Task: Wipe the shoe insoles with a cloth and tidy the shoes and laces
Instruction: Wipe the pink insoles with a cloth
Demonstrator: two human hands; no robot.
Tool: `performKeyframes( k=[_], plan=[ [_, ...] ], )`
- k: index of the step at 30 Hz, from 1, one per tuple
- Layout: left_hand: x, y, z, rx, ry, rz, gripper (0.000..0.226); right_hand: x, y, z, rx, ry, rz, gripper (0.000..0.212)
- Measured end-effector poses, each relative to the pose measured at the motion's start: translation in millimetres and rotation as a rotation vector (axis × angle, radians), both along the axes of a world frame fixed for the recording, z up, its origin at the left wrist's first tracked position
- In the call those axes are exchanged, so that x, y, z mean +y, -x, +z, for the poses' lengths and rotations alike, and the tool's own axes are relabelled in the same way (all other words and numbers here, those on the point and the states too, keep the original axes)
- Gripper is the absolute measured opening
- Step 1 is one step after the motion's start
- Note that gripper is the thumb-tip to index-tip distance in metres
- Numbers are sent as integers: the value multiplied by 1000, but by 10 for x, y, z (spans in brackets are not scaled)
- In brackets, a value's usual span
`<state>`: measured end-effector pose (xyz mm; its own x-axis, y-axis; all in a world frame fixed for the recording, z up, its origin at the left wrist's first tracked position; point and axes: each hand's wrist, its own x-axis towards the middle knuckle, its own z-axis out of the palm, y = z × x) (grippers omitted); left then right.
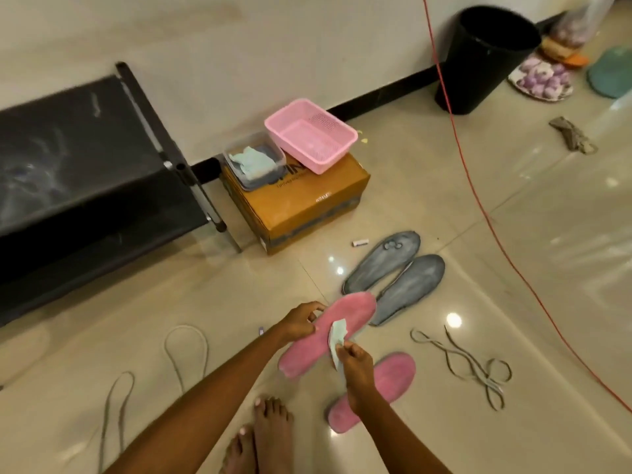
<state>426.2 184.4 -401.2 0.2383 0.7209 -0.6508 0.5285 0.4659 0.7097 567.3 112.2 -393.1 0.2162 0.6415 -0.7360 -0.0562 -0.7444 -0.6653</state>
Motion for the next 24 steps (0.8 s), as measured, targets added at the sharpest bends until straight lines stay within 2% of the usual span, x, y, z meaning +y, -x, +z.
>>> performKeyframes(
  k=[5,7,10,12,15,17,19,21,24],
  plan=[
    [-150,-116,-853,70,-6,-63,50,-96,-192,-656,-75,101,-34,20],
    [-232,-138,-1062,99,5,-62,48,-100,-253,-769,-102,121,-75,10],
    [-368,-203,-1186,144,-1,-33,46,-138,-424,-850,-164,132,-161,21],
    [-464,-305,-1107,256,-128,-62,52,-196,-565,-856,-224,143,-239,17],
    [-576,-634,-915,554,-461,-169,65,-303,-789,-846,-296,203,-464,10],
    [-649,-944,-836,528,-570,-233,64,-364,-898,-850,-318,230,-576,14],
    [-728,-1232,-862,401,-459,-290,51,-396,-954,-867,-314,250,-627,23],
    [-784,-1454,-899,395,-314,-308,44,-377,-971,-908,-279,262,-618,28],
    [-752,-1621,-950,342,-113,-133,43,-311,-995,-973,-236,258,-567,27]
  ],
)
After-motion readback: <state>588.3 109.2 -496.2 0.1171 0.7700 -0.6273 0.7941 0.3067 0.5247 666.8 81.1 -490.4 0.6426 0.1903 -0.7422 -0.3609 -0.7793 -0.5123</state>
